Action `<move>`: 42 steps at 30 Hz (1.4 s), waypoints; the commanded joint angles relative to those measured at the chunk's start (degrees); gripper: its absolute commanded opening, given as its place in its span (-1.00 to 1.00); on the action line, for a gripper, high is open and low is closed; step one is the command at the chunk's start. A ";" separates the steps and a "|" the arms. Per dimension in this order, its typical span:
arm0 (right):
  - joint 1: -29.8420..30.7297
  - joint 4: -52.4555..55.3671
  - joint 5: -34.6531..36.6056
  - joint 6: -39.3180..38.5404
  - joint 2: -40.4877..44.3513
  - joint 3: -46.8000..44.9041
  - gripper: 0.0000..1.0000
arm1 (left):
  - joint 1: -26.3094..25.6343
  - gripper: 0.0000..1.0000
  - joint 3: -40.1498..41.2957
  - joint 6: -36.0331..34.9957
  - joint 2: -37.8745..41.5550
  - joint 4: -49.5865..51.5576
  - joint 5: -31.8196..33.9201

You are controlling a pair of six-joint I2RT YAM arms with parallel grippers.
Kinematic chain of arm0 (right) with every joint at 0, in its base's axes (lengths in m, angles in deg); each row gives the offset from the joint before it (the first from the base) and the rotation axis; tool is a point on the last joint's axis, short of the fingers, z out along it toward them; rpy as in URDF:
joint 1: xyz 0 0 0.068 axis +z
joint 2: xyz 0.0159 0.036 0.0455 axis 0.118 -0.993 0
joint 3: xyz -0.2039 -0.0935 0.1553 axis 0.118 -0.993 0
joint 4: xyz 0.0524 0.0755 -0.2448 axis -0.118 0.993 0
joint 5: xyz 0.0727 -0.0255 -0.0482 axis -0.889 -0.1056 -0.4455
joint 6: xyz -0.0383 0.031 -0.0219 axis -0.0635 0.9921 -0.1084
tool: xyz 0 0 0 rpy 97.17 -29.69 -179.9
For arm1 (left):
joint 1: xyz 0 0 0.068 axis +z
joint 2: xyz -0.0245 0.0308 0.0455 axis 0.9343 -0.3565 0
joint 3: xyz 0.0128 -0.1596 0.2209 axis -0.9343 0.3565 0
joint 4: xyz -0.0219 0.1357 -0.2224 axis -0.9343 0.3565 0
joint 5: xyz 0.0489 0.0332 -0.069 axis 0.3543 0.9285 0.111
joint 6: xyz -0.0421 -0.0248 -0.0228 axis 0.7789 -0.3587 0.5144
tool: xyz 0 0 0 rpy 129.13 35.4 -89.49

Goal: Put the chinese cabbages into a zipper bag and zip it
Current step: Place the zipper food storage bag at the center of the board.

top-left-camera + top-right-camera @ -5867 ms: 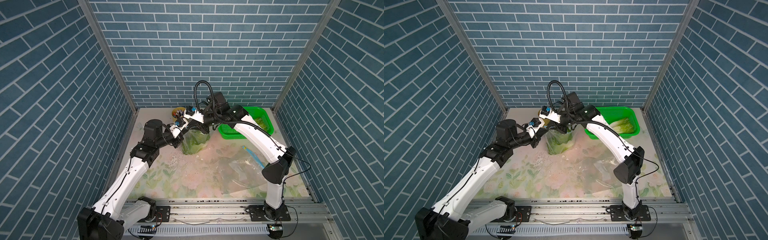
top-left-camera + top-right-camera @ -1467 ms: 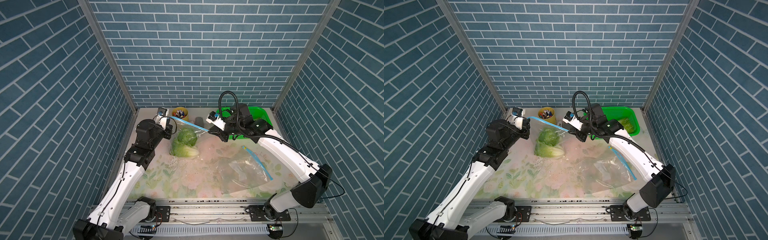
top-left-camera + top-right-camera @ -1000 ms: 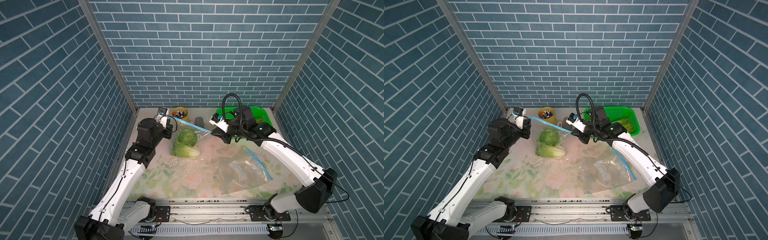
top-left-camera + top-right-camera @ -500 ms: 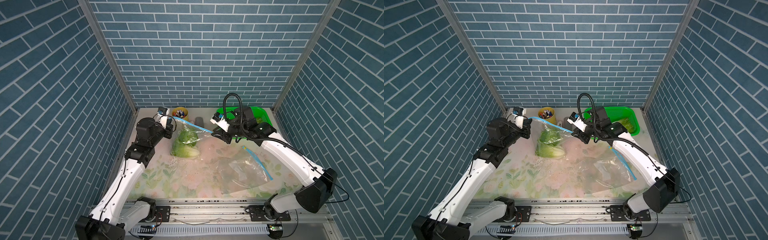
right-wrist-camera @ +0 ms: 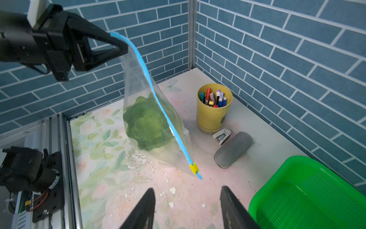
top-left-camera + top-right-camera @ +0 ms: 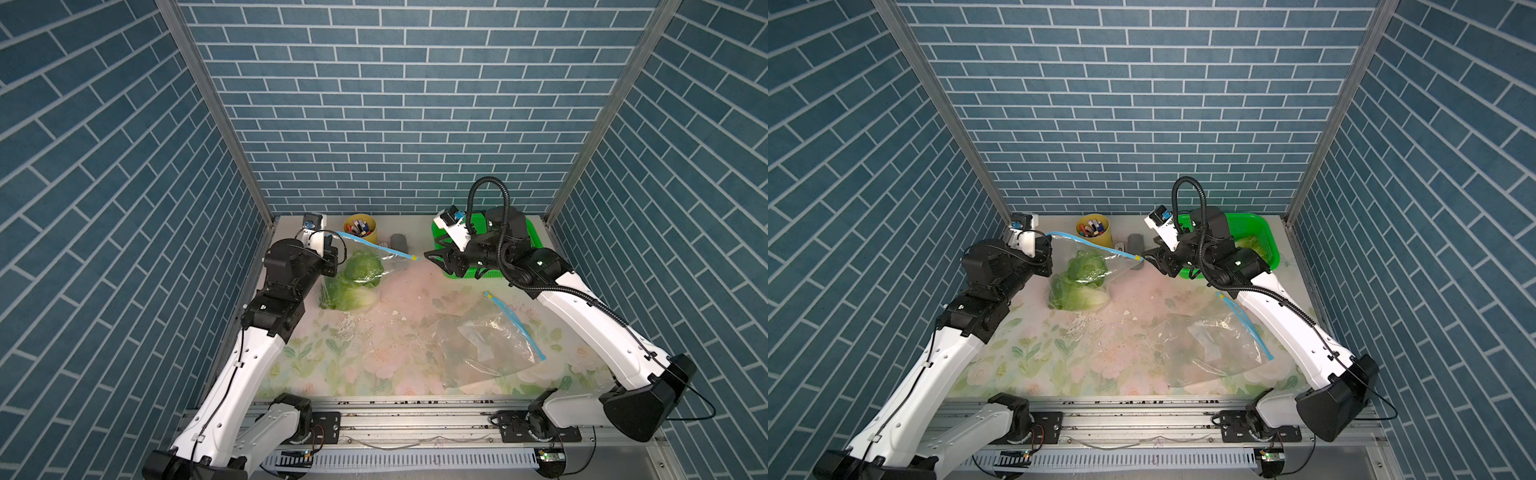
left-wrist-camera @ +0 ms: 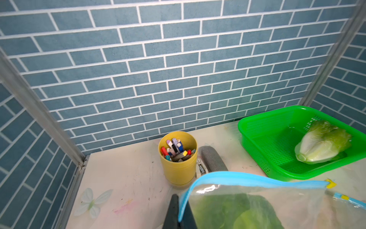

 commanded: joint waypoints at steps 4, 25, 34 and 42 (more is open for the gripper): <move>-0.17 -3.32 4.38 11.31 0.96 -0.55 0.08 | 0.80 -1.00 -7.71 2.82 -0.38 6.66 15.15; -0.13 -6.76 6.62 18.36 1.82 -8.44 0.07 | 3.22 -1.00 -11.54 13.76 -10.22 16.02 23.84; -0.12 -6.90 8.56 17.99 2.63 -11.80 0.07 | -10.19 -1.00 0.53 30.89 -16.35 9.43 22.74; -0.21 -7.15 10.50 18.24 2.65 -13.59 0.07 | -16.93 -1.00 1.40 38.73 -28.95 5.85 21.03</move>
